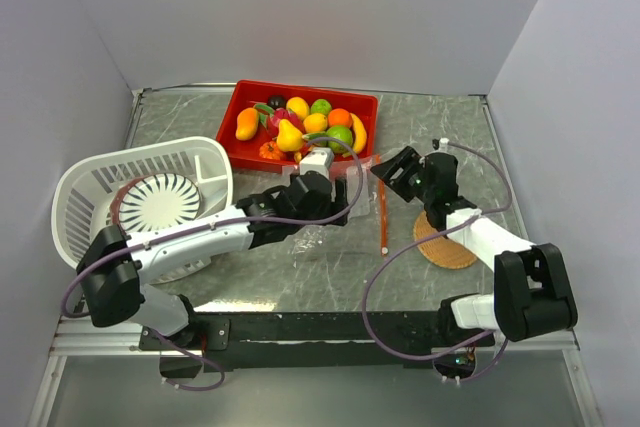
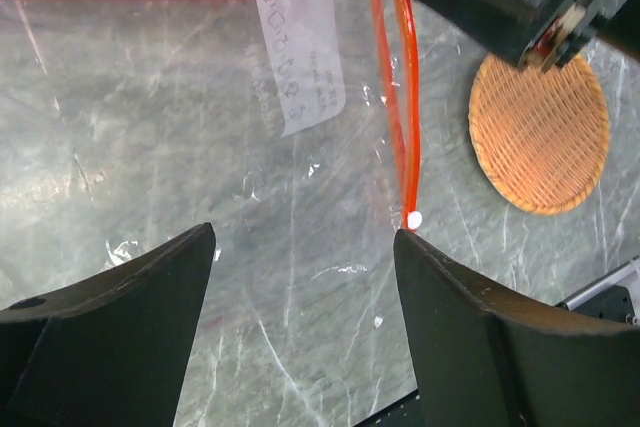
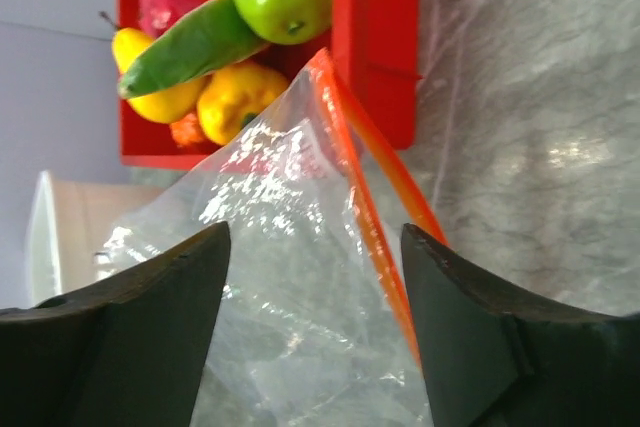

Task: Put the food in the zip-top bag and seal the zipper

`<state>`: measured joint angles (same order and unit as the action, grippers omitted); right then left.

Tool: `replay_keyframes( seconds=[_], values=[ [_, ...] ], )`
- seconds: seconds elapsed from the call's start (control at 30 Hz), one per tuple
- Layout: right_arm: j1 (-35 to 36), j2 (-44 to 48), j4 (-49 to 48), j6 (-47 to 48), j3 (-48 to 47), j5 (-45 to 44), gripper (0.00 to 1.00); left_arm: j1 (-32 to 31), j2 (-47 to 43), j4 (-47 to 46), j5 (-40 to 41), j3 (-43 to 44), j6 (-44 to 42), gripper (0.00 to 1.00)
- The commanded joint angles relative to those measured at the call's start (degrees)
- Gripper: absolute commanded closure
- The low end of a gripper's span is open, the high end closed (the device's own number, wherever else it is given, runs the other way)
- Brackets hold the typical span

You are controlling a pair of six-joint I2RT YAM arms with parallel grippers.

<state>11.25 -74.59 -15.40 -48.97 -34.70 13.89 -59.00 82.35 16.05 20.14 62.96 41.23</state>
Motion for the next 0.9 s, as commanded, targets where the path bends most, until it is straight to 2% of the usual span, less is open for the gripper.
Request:
replay_keyframes(
  seconds=[0.0, 0.17, 0.33, 0.37, 0.43, 0.47, 0.57, 0.77, 0.87],
  values=[
    [-0.4, -1.9, 4.9, 4.8, -5.0, -4.0, 0.20, 0.0, -2.9, -4.3, -2.1, -1.3, 0.3, 0.22],
    [0.0, -8.1, 4.4, 6.7, -8.3, 1.0, 0.21, 0.0, -3.2, -4.2, -2.9, -1.8, -0.3, 0.22],
    [0.8, -8.7, 6.3, 7.2, -9.0, 2.0, 0.26, 0.0, -3.8, -4.5, -3.2, -2.4, -0.7, 0.23],
    [0.8, -8.0, 7.2, 7.5, -8.9, 1.5, 0.33, 0.0, -4.0, -4.5, -3.1, -2.7, -0.8, 0.23],
    [0.9, -6.3, 8.4, 7.5, -8.6, 1.7, 0.40, -0.1, -4.4, -5.4, -3.7, -3.5, -1.0, 0.24],
    [0.9, -4.8, 11.2, 7.7, -9.0, 2.1, 0.53, -0.1, -4.9, -5.9, -4.1, -3.8, -1.4, 0.25],
    [1.1, -1.4, 15.1, 6.8, -9.6, 3.5, 0.78, -0.1, -5.4, -8.8, -6.0, -5.6, -2.1, 0.28],
    [4.3, 7.0, 22.2, 2.3, -8.8, 4.3, 0.93, -0.8, -4.2, -12.1, -7.9, -5.7, -4.3, 0.30],
    [7.2, 10.9, 23.1, -0.3, -8.1, 2.6, 0.97, -1.6, -3.4, -12.8, -7.6, -4.9, -5.3, 0.28]
  ],
)
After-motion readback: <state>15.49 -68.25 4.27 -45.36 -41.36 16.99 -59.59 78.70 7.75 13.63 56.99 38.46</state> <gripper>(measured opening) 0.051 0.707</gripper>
